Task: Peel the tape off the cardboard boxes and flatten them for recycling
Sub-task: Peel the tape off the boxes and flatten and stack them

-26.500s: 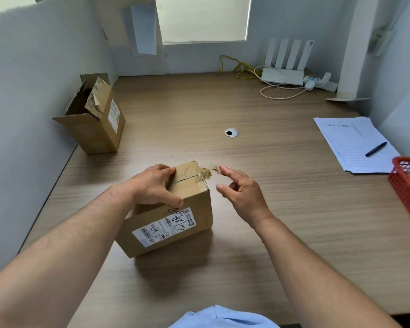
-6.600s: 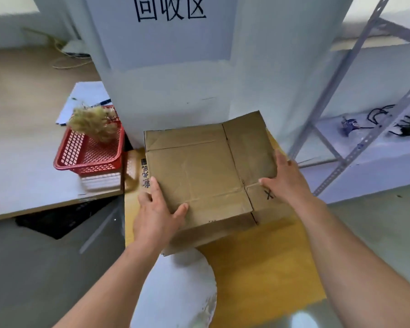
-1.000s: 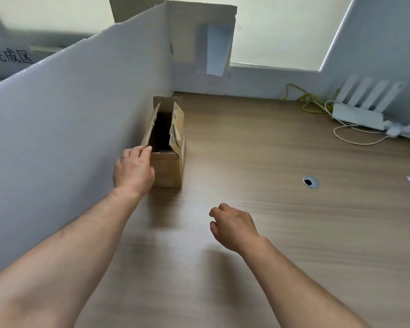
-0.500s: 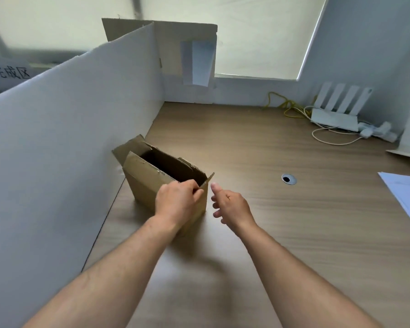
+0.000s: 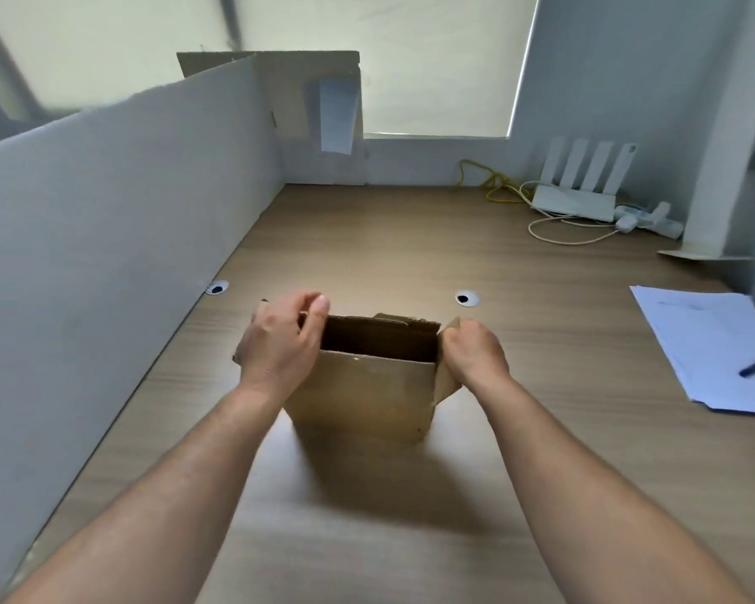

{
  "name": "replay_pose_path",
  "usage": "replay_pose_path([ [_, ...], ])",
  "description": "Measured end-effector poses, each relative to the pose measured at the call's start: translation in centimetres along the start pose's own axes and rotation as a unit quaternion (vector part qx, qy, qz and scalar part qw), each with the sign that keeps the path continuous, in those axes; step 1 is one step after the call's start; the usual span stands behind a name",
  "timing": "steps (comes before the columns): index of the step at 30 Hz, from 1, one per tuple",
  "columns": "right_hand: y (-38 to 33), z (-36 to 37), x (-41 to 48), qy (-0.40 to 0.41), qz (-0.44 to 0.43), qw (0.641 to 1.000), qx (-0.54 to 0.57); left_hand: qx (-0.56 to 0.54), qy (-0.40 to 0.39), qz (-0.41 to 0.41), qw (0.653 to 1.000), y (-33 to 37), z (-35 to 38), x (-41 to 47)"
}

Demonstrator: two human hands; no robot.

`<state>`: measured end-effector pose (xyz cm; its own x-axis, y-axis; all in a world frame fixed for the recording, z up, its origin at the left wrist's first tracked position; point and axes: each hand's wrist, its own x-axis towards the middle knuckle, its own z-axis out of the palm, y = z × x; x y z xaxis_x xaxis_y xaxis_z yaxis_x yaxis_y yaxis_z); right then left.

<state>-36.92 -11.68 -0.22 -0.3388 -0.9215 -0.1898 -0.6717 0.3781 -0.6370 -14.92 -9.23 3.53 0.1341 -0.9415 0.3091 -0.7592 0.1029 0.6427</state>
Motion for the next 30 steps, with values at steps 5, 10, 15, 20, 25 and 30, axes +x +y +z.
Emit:
replay_pose_path([
  [5,4.1,-4.0,-0.9,0.023,0.012,0.999,-0.024,0.02,-0.012,-0.111,0.994,0.7,0.8,-1.9],
  [10,6.2,-5.3,-2.1,0.0,0.002,1.0,0.024,-0.125,-0.095,-0.264,0.952,0.8,1.3,-3.6],
  [15,6.4,-5.3,-4.4,-0.046,0.025,0.988,0.143,-0.331,-0.204,-0.429,0.816,-1.2,-0.1,-3.3],
  [20,6.5,-5.8,-6.1,-0.166,0.103,0.932,0.306,-0.424,-0.294,-0.419,0.747,-3.0,-1.3,-4.6],
  [25,7.0,-5.6,-6.7,-0.156,0.107,0.898,0.397,-0.42,-0.312,-0.439,0.73,-5.4,-0.9,-5.7],
  [30,6.7,-5.0,-7.1,-0.156,0.127,0.897,0.395,-0.431,-0.303,-0.417,0.741,-5.9,-1.6,-6.1],
])
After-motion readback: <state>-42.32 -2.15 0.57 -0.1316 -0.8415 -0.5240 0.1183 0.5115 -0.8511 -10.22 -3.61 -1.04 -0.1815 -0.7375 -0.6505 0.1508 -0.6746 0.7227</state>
